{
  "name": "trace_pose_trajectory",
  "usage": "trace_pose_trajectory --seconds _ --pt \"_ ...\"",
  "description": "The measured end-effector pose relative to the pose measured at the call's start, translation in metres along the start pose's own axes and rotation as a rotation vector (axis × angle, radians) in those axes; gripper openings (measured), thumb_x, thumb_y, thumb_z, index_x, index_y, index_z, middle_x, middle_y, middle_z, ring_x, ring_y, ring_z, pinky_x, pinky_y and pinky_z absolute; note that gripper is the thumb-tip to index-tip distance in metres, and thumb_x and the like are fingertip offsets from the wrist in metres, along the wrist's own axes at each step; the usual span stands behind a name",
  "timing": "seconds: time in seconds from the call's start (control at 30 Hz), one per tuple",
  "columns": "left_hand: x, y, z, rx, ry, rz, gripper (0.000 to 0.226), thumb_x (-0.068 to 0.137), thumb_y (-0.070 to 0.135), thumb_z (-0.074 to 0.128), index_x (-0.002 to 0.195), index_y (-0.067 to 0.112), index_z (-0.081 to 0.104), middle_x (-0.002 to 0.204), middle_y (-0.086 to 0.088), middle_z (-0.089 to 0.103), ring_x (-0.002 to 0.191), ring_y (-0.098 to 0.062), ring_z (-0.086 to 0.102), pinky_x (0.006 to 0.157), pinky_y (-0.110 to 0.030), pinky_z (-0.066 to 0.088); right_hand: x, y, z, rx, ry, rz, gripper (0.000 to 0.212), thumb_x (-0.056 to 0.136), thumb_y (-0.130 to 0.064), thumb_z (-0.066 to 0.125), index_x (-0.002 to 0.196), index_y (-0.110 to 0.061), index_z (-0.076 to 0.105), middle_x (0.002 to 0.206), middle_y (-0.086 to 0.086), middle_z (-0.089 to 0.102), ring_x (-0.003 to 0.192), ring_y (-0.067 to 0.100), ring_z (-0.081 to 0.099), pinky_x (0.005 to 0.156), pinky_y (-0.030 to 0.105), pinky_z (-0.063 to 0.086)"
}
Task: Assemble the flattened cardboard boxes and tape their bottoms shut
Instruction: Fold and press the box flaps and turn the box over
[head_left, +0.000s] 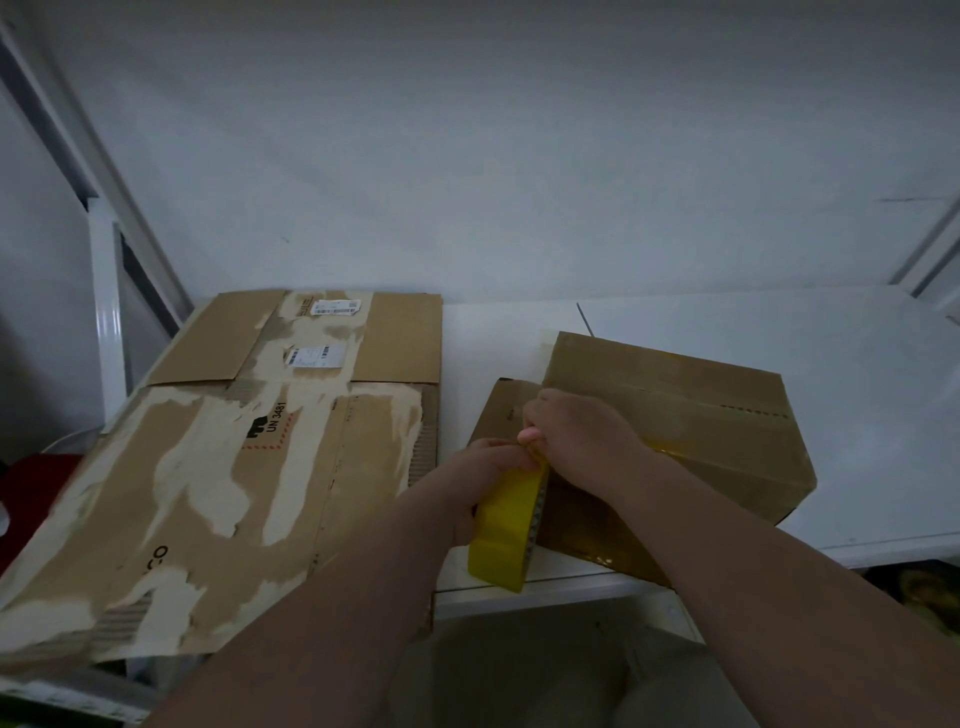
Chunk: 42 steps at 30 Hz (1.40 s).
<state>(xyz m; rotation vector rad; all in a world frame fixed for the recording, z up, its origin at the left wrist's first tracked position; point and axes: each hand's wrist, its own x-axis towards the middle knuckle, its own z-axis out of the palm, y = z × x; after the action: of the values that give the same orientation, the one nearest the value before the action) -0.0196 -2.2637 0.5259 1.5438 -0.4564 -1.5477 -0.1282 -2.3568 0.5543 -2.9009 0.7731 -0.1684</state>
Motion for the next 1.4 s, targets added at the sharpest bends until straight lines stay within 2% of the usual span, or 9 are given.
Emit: trace_pose_trajectory --seconds 0.17,0.33,0.43,0.57,0.73,1.03,1.2,1.33,1.4 --pt "0.002 0.0 0.0 0.016 -0.005 0.003 0.088 0.051 0.03 0.079 0.132 0.017 0.048 0.119 -0.019 0.062 0.103 -0.037 0.064 0.079 -0.047 0.056 -0.002 0.003 -0.001 -0.023 -0.023 -0.01 0.022 0.1 -0.023 0.045 0.112 -0.011 0.058 0.092 -0.003 0.043 0.076 0.01 0.041 0.053 0.018 0.022" --pt "0.004 0.001 0.001 0.045 0.001 -0.002 0.079 0.058 0.03 0.076 0.132 0.02 0.048 0.119 -0.017 0.061 0.103 -0.036 0.063 0.079 -0.045 0.056 -0.01 0.008 -0.005 -0.036 -0.052 0.007 0.014 0.099 -0.025 0.046 0.087 -0.02 0.049 0.089 -0.004 0.043 0.073 0.013 0.043 0.053 0.018 0.024" --pt "0.005 0.001 0.0 0.032 -0.003 -0.009 0.078 0.061 0.029 0.076 0.132 0.019 0.047 0.119 -0.018 0.061 0.103 -0.036 0.063 0.079 -0.046 0.056 -0.013 0.011 -0.002 0.018 0.006 0.027 0.017 0.098 -0.026 0.047 0.085 -0.018 0.052 0.085 -0.005 0.044 0.072 0.012 0.044 0.057 0.022 0.029" --pt "0.006 -0.001 -0.005 0.044 0.002 -0.024 0.074 0.064 0.032 0.076 0.131 0.021 0.046 0.121 -0.017 0.058 0.106 -0.037 0.06 0.09 -0.051 0.051 -0.015 0.017 -0.003 0.147 0.124 0.072 0.019 0.094 -0.025 0.05 0.085 -0.014 0.063 0.083 -0.002 0.054 0.072 0.011 0.049 0.057 0.015 0.03" --pt "0.006 -0.003 -0.006 0.02 0.012 -0.028 0.058 0.081 0.024 0.069 0.133 0.02 0.044 0.12 -0.017 0.058 0.105 -0.037 0.06 0.09 -0.05 0.051 -0.016 0.017 0.002 0.103 0.061 0.052 0.018 0.096 -0.027 0.047 0.081 -0.019 0.052 0.08 -0.006 0.045 0.072 0.011 0.046 0.055 0.016 0.026" --pt "0.005 -0.002 -0.005 0.013 0.013 -0.031 0.057 0.082 0.023 0.068 0.134 0.019 0.044 0.118 -0.017 0.059 0.104 -0.036 0.06 0.085 -0.047 0.053 -0.012 0.012 0.005 -0.016 0.003 0.024 0.016 0.099 -0.028 0.045 0.086 -0.02 0.051 0.085 -0.005 0.043 0.07 0.011 0.042 0.052 0.019 0.024" --pt "0.004 -0.002 -0.006 0.021 0.017 -0.031 0.06 0.078 0.026 0.071 0.133 0.02 0.046 0.121 -0.018 0.058 0.106 -0.038 0.059 0.09 -0.051 0.051 -0.013 0.017 -0.001 0.054 0.016 0.04 0.019 0.098 -0.03 0.045 0.084 -0.019 0.053 0.083 -0.005 0.044 0.074 0.013 0.045 0.064 0.026 0.031" --pt "0.001 0.0 -0.005 0.033 0.008 -0.029 0.075 0.062 0.031 0.076 0.131 0.021 0.048 0.121 -0.018 0.058 0.106 -0.038 0.06 0.09 -0.051 0.051 -0.015 0.018 -0.004 0.041 -0.023 0.048 0.019 0.098 -0.027 0.044 0.083 -0.02 0.052 0.082 -0.006 0.043 0.073 0.011 0.044 0.057 0.022 0.029" --pt "0.001 0.0 -0.005 0.025 0.009 -0.03 0.07 0.067 0.029 0.075 0.13 0.021 0.048 0.121 -0.018 0.058 0.106 -0.038 0.06 0.09 -0.052 0.051 -0.013 0.015 -0.001 0.008 -0.056 0.047 0.018 0.099 -0.025 0.043 0.083 -0.02 0.051 0.083 -0.005 0.042 0.072 0.011 0.043 0.058 0.023 0.029"
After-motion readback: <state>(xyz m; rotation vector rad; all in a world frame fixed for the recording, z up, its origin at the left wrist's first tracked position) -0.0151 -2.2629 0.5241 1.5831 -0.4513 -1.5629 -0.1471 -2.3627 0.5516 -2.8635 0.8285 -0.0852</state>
